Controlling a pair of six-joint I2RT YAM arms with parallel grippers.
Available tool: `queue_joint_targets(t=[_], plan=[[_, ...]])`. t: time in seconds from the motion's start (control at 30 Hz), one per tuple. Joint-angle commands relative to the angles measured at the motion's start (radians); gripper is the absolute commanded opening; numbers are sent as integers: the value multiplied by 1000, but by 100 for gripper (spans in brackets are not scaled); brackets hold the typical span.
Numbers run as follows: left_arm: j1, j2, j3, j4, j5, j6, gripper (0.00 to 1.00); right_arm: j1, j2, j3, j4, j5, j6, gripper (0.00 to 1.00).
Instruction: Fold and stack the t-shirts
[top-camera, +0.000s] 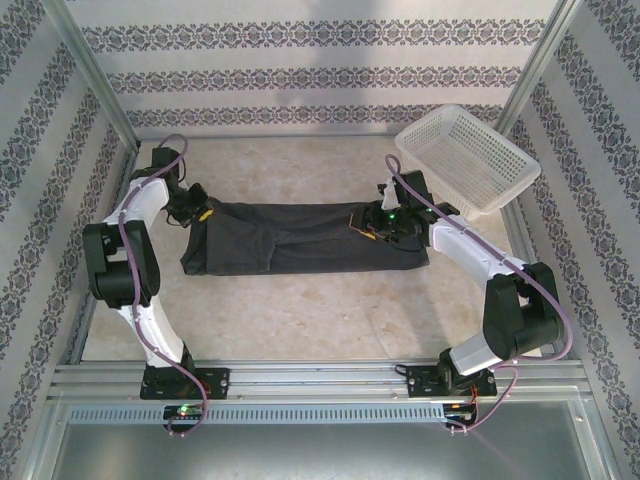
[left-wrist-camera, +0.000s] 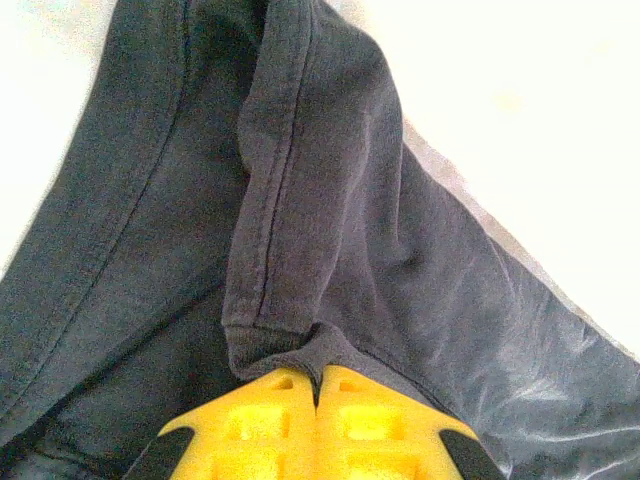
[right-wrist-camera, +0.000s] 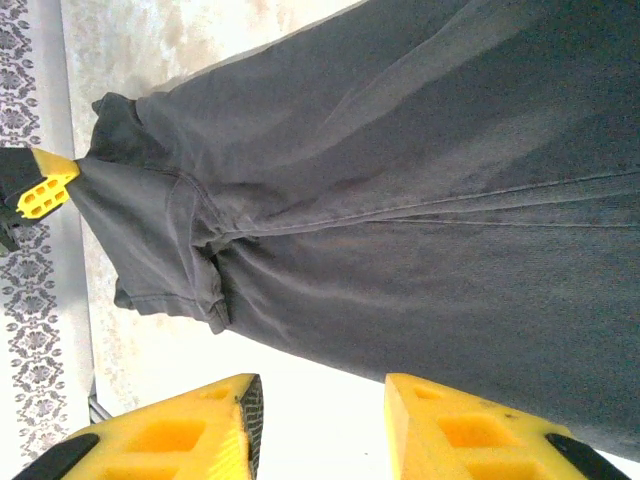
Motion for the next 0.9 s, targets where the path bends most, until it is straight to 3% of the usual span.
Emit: queue_joint_targets(t=[0.0,0.43,0.67,0.8,0.87], plan=[[5,27,70,-73,-26,43,0,-8,-24,-24,-13,-6,0,38],[8,149,99,24,-118,58,0,-12,-49,-74,2,25,8,37],[7,166,103,46,-198,20,30,-63,-82,-120,-1,106,6,30],[-10,-16,-6,56,-321,-36,38,-127,-66,-84,-67,235,-30,21],[-17,-126,-107,86,-302,-99,37,-150,-26,-38,-101,292,-59,16]])
